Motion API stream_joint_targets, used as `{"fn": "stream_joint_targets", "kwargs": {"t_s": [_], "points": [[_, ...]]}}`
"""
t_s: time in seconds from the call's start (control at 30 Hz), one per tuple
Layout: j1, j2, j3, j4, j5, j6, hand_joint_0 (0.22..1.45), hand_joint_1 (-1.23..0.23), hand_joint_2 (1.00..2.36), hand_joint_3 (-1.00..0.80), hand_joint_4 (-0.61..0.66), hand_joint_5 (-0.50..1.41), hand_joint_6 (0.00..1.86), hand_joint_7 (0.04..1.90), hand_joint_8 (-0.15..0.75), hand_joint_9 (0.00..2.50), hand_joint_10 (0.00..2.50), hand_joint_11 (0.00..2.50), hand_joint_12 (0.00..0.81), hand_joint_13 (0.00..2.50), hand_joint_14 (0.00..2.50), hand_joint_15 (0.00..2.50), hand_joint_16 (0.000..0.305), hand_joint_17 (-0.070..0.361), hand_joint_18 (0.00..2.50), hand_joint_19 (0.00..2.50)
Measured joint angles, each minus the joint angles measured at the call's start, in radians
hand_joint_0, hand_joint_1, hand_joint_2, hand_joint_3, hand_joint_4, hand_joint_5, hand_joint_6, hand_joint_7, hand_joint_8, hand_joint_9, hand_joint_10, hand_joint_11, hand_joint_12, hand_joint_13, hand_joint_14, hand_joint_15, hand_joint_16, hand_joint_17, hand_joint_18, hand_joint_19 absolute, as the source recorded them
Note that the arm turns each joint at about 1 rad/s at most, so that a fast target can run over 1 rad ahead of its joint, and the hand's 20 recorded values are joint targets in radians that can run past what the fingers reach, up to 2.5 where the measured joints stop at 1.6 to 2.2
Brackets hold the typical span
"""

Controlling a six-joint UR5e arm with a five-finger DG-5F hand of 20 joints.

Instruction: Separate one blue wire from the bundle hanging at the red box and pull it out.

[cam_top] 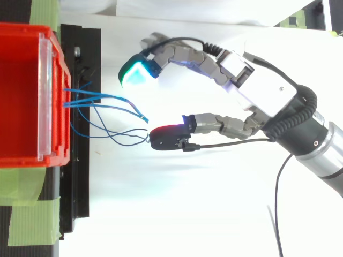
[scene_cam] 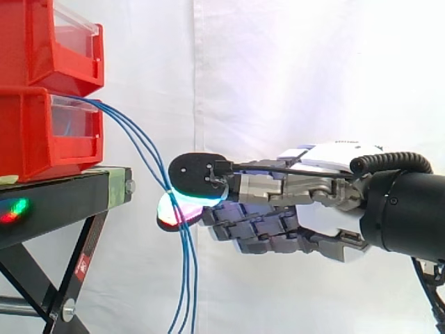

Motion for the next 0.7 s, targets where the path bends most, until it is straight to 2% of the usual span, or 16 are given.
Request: {"fn": "stream_joint_targets", "kwargs": {"t_s": [0.13, 0.7], "points": [[0.002, -0.005, 0.001, 0.007, 0.000, 0.029, 0.55, -0.72, 1.00, -0.50, 0.23, -0.20, 0.50, 0.99, 0.233, 0.32, 0.00, 0.00, 0.326, 0.23, 0.00, 0.07, 0.057, 0.128, 0.15, 0.11], [0.005, -0.006, 0.021, 0.005, 0.001, 0.030, 0.56, -0.75, 1.00, -0.50, 0.22, -0.18, 0.50, 1.10, 0.234, 0.33, 0.00, 0.00, 0.322, 0.25, 0.00, 0.08, 0.057, 0.127, 0.17, 0.11]]}}
